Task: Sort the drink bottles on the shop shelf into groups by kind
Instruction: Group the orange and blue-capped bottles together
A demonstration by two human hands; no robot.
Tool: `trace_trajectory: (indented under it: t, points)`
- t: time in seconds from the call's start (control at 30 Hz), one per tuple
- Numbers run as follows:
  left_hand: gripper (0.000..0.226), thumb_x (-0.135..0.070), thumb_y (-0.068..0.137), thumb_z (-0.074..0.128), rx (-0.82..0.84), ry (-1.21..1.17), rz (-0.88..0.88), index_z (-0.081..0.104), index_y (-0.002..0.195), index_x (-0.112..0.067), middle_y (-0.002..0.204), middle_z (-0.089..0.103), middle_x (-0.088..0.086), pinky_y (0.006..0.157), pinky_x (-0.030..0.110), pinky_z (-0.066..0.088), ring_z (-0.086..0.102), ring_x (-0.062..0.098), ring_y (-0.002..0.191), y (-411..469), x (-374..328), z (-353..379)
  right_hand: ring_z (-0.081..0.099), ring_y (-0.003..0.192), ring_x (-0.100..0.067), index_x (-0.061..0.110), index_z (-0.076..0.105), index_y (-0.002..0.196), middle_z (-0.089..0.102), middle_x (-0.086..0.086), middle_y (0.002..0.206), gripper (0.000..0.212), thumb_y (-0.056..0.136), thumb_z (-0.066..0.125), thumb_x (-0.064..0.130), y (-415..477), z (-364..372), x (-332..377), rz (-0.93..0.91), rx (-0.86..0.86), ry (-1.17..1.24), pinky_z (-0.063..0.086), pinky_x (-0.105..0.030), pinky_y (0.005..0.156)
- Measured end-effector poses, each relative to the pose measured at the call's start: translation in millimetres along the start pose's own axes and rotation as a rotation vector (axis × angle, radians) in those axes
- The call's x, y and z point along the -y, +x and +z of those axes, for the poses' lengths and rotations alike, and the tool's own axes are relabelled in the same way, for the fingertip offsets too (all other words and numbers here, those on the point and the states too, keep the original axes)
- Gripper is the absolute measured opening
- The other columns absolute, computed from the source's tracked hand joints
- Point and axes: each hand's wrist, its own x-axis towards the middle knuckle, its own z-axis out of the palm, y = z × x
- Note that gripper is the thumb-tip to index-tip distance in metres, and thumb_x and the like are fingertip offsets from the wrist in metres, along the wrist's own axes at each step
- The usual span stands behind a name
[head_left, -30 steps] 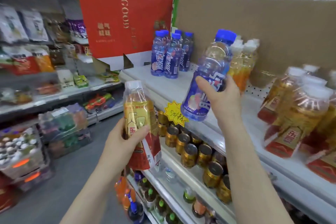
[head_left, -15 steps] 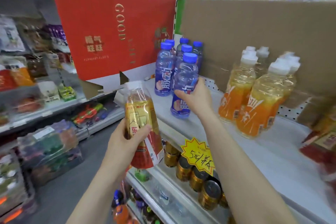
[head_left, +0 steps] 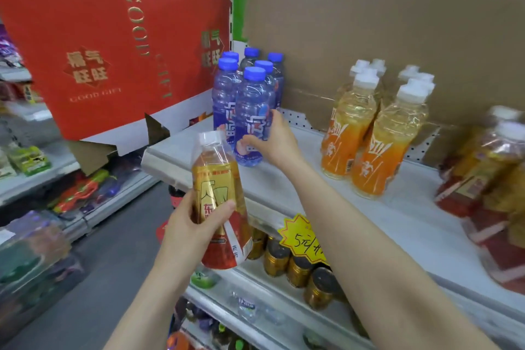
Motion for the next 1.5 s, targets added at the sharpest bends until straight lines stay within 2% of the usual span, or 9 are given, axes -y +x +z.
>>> trace_trajectory:
  t: [0.2,0.37,0.47,0.63,0.73,0.9,1.0,1.23,1.5]
  points:
    - [0.065,-0.068,0.051,0.072,0.157,0.045,0.046,0.063,0.108,-0.038,0.096,0.075,-0.014,0.077,0.028,0.052,0.071,0.003,0.088,-2,2,29,0.064,0.098,-0.009,0.019,0.058,0.131,0.066,0.005,0.111,0.037,0.101,0.056,0.041,-106,-71,21,-0.049,-0.097,0.325,0.054,-0.037,0.089]
    - [0.034,-0.037,0.072,0.082,0.331,0.113,0.110,0.058,0.096,-0.038,0.082,0.071,-0.013,0.066,0.021,0.045,0.064,-0.009,0.075,-27,-3,83,0.065,0.093,-0.003,0.025,0.058,0.119,0.069,0.015,0.098,0.045,0.090,0.061,0.060,-194,-94,5,0.069,-0.097,0.239,0.054,-0.034,0.087]
    - [0.038,-0.029,0.072,0.083,0.464,0.165,0.198,0.054,0.093,-0.043,0.082,0.067,-0.016,0.058,0.008,0.042,0.058,-0.019,0.073,-52,-2,118,0.067,0.094,0.000,0.033,0.059,0.111,0.072,0.015,0.101,0.039,0.083,0.074,0.054,-234,-121,-11,0.167,-0.231,0.215,0.054,-0.031,0.087]
    - [0.047,-0.047,0.072,0.080,0.797,0.179,0.268,0.047,0.103,-0.058,0.088,0.055,-0.054,0.068,0.004,0.042,0.053,-0.027,0.089,-86,-7,168,0.062,0.079,0.005,0.029,0.057,0.101,0.068,0.020,0.086,0.027,0.086,0.075,0.042,-300,-171,-31,0.208,-0.442,0.211,0.046,-0.015,0.072]
    - [0.061,-0.073,0.068,0.067,0.899,0.151,0.334,0.048,0.122,-0.054,0.112,0.059,-0.040,0.090,0.017,0.045,0.053,-0.016,0.110,-92,-24,193,0.065,0.090,0.004,0.034,0.058,0.114,0.068,0.022,0.098,0.030,0.089,0.075,0.038,-329,-203,-50,0.209,-0.601,0.226,0.051,-0.016,0.078]
    - [0.059,-0.056,0.080,0.065,0.733,0.173,0.514,0.048,0.133,-0.038,0.128,0.055,-0.016,0.097,0.028,0.047,0.052,-0.001,0.115,-90,-60,256,0.062,0.102,0.008,0.036,0.051,0.128,0.064,0.026,0.110,0.046,0.089,0.075,0.037,-348,-272,-88,0.161,-0.829,0.091,0.046,-0.011,0.084]
    - [0.066,-0.042,0.084,0.072,0.625,0.221,0.601,0.041,0.141,-0.036,0.132,0.052,-0.014,0.100,0.035,0.049,0.052,0.005,0.118,-90,-71,303,0.063,0.107,-0.004,0.043,0.039,0.139,0.061,0.018,0.121,0.060,0.090,0.074,0.037,-343,-314,-116,0.110,-0.871,-0.024,0.050,-0.025,0.093]
    - [0.089,-0.038,0.082,0.075,0.326,0.245,0.616,0.019,0.151,-0.037,0.151,0.037,-0.005,0.108,0.041,0.043,0.041,0.015,0.136,-101,-69,380,0.064,0.083,-0.025,0.040,0.042,0.133,0.060,0.004,0.094,0.047,0.094,0.069,0.037,-312,-355,-178,-0.036,-0.825,-0.017,0.056,-0.049,0.081]
    - [0.083,-0.025,0.085,0.074,0.286,0.182,0.601,0.023,0.148,-0.043,0.148,0.041,-0.013,0.105,0.044,0.047,0.045,0.008,0.129,-100,-60,391,0.058,0.109,-0.018,0.034,0.040,0.137,0.057,0.004,0.119,0.044,0.098,0.062,0.034,-286,-355,-216,-0.155,-0.668,0.080,0.050,-0.047,0.097]
